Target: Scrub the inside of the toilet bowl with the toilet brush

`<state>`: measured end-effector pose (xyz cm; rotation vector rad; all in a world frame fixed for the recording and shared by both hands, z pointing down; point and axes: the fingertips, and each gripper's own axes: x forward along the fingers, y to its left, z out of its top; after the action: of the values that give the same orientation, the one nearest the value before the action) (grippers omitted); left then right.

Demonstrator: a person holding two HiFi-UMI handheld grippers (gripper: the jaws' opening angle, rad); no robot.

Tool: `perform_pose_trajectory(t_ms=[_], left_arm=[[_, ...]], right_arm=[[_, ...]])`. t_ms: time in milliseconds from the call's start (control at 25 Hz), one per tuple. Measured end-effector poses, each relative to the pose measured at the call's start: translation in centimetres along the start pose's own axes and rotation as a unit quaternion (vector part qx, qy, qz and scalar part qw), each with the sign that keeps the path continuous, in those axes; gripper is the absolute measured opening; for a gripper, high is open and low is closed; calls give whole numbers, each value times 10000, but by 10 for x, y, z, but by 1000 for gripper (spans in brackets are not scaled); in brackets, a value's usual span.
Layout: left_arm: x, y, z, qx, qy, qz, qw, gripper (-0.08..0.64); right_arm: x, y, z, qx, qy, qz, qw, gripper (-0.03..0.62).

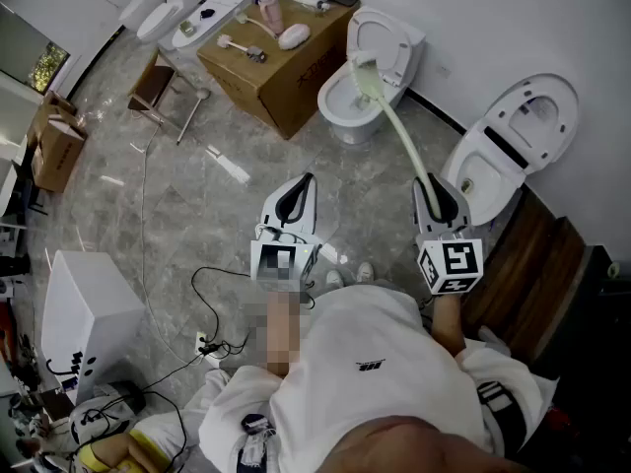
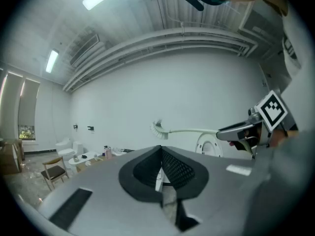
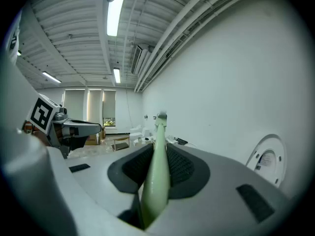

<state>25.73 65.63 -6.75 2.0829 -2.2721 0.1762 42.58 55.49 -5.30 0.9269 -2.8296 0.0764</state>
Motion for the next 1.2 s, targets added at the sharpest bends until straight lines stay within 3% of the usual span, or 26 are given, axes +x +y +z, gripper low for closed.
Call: perform_pose_trajectory(t_ms=[200, 520, 1200], left_arm=[[12, -15, -6, 90, 46, 19, 9999, 11], [32, -14, -13, 55, 143, 150, 9998, 11], [117, 69, -16, 9, 215, 44, 9998, 11]], right_arm=[[3, -20, -2, 239, -20, 105, 9997, 78], [26, -35, -7, 217, 120, 249, 9994, 78], [141, -39, 5, 147, 310, 157, 9993, 78]])
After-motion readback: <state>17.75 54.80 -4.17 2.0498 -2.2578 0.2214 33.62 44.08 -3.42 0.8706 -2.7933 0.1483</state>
